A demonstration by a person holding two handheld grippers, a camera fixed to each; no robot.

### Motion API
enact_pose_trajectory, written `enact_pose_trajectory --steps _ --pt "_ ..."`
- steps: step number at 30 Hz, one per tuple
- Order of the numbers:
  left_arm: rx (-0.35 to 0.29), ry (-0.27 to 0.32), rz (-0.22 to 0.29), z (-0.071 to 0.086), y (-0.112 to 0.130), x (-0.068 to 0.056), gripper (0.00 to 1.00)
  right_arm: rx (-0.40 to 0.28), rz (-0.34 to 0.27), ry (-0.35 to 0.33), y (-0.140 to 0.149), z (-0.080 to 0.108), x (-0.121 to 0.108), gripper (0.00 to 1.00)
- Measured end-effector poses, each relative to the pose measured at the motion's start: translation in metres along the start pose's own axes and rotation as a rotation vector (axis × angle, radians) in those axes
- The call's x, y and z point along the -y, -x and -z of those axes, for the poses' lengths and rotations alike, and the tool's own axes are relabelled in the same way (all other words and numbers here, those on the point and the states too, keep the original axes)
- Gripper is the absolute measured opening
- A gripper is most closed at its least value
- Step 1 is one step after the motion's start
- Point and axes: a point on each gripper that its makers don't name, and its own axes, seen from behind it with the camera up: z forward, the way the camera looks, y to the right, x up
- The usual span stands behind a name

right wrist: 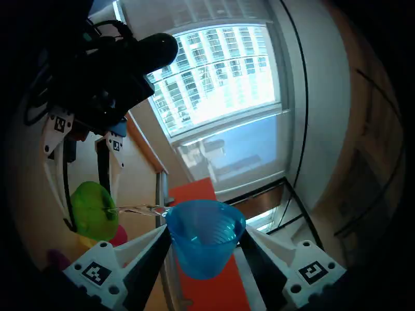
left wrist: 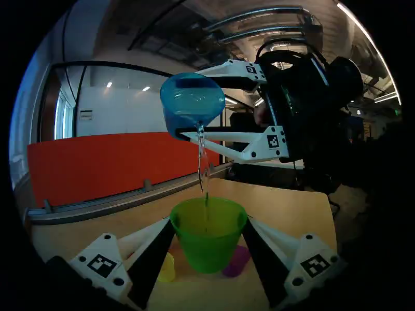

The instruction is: Pour water

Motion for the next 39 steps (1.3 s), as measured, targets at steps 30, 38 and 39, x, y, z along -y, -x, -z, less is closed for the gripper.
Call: enact_pose_trajectory --steps 30,38,39 --pt "-0.001 0.003 -0.006 0.000 -0.003 -0.002 0.87 -0.023 0.098 0.011 -0.006 -0.003 -0.013 0.89" --pt "0.000 0.001 -0.008 0.001 -0.004 -0.002 0.87 -0.024 0.130 0.020 -0.008 -0.003 -0.017 0.89" --pt "0.001 0.002 -0.009 0.002 -0.004 -0.002 0.87 -0.025 0.135 0.020 -0.009 -0.003 -0.017 0.89"
